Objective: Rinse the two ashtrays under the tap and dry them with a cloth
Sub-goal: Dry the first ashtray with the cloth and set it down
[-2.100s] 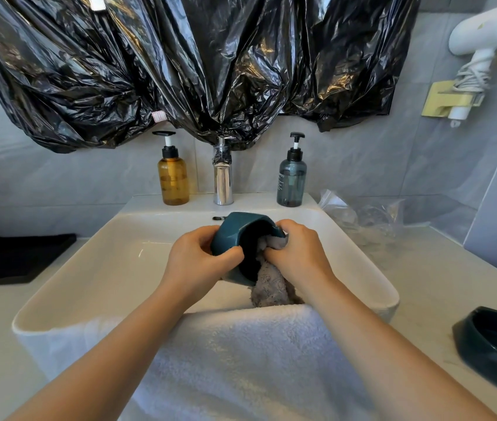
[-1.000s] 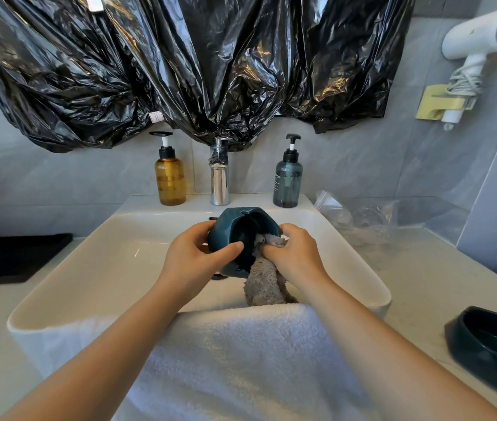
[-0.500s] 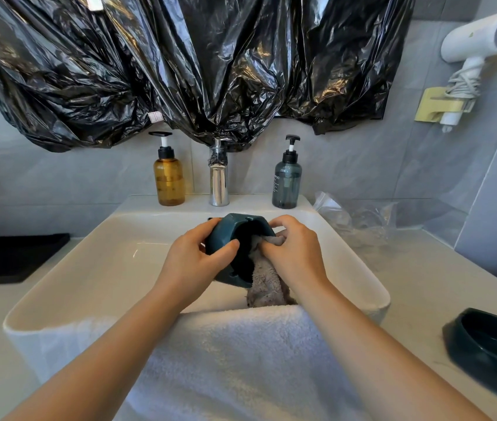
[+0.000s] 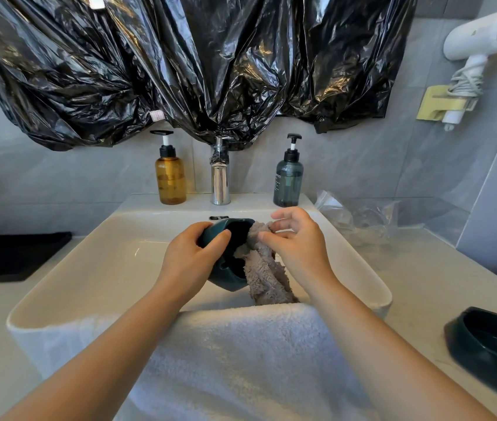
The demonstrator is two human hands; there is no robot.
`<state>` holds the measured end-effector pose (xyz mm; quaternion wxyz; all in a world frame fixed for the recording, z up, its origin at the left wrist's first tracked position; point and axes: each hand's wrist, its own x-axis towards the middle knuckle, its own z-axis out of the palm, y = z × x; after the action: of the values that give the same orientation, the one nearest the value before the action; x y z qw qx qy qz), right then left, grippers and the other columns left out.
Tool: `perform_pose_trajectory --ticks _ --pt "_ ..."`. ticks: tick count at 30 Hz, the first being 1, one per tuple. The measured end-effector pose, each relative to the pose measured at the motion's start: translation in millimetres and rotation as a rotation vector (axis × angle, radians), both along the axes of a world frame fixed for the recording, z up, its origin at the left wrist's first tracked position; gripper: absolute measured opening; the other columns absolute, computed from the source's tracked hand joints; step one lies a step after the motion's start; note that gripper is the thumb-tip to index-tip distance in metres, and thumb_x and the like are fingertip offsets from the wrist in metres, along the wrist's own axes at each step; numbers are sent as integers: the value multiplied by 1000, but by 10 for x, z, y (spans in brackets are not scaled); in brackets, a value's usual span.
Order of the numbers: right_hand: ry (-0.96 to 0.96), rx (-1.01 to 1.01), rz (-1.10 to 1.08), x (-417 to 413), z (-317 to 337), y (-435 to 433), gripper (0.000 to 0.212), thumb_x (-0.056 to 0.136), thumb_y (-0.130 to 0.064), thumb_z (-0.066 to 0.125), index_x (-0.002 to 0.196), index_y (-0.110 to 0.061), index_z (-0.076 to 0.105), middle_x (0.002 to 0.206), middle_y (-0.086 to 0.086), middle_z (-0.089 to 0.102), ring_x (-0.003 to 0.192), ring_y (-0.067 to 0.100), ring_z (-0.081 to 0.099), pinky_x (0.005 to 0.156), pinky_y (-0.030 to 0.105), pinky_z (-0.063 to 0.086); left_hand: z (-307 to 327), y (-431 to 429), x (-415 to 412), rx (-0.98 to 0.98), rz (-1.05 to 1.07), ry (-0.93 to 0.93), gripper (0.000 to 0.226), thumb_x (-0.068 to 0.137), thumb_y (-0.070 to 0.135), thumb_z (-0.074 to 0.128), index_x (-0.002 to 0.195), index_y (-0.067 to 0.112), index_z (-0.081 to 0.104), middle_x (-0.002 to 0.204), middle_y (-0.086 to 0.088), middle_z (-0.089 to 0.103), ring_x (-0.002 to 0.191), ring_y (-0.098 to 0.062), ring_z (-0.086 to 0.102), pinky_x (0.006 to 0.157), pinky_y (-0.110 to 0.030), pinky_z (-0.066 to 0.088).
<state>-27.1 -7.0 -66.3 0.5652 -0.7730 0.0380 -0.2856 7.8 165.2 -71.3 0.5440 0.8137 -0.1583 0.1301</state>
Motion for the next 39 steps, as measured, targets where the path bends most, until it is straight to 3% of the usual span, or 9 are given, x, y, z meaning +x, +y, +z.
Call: perform_pose_trajectory --ticks 3,8,12,16,21,23,28,33,39 --pt "-112 -31 -101 11 -9 -1 13 77 -14 77 86 -20 69 81 -11 68 78 4 64 69 21 52 6 -3 -12 -7 -5 8 19 91 37 57 106 27 62 91 13 65 85 -4 60 64 -17 48" --pt "-259 28 -112 -11 16 -23 12 82 -13 74 92 -18 71 87 -10 71 79 -2 66 72 12 51 5 -6 -37 41 -47 31 19 90 37 59 103 25 64 90 10 66 83 -6 61 61 -18 44" --pt "-68 -125 42 6 -37 40 19 84 -17 73 102 -19 69 92 -7 73 85 -1 66 69 6 48 22 -12 -45 5 -36 61 22 92 38 57 103 22 66 89 7 67 81 -8 60 61 -19 46" --pt "-75 -336 -136 -5 -58 21 19 83 -28 73 101 -25 71 102 -13 67 88 2 58 66 5 39 27 2 -34 -54 -1 72 21 92 39 56 103 23 64 90 8 66 84 -8 61 63 -20 47" --pt "375 -104 86 60 -75 6 49 92 -50 54 130 -20 50 127 0 54 111 17 52 79 25 43 44 21 -35 -147 -12 88 30 92 40 56 117 24 59 100 7 65 89 -7 61 64 -18 51" --pt "404 -82 124 93 -90 10 46 94 -46 50 132 -18 51 130 0 55 115 18 52 89 31 41 48 27 -42 -129 -42 95 34 92 40 56 122 24 57 107 4 65 93 -9 61 62 -15 50" --pt "190 -112 13 90 -91 -32 22 95 -32 54 111 -21 65 108 -4 66 101 15 60 80 28 46 49 -7 -46 -171 -153 229 38 88 43 60 119 22 55 112 -6 63 94 -18 65 69 -29 59" --pt "153 -202 23 61 -100 11 19 88 -37 65 97 -22 74 92 -8 71 86 11 63 72 29 50 81 4 -14 -107 -229 579 66 76 73 49 119 24 58 111 -5 65 96 -23 64 60 -30 59" --pt "126 -289 33 42 -91 45 16 80 -38 73 84 -23 76 78 -8 71 77 10 64 64 29 48 28 54 23 -125 -214 570 39 89 51 56 106 18 67 99 -6 74 92 -24 70 77 -42 60"
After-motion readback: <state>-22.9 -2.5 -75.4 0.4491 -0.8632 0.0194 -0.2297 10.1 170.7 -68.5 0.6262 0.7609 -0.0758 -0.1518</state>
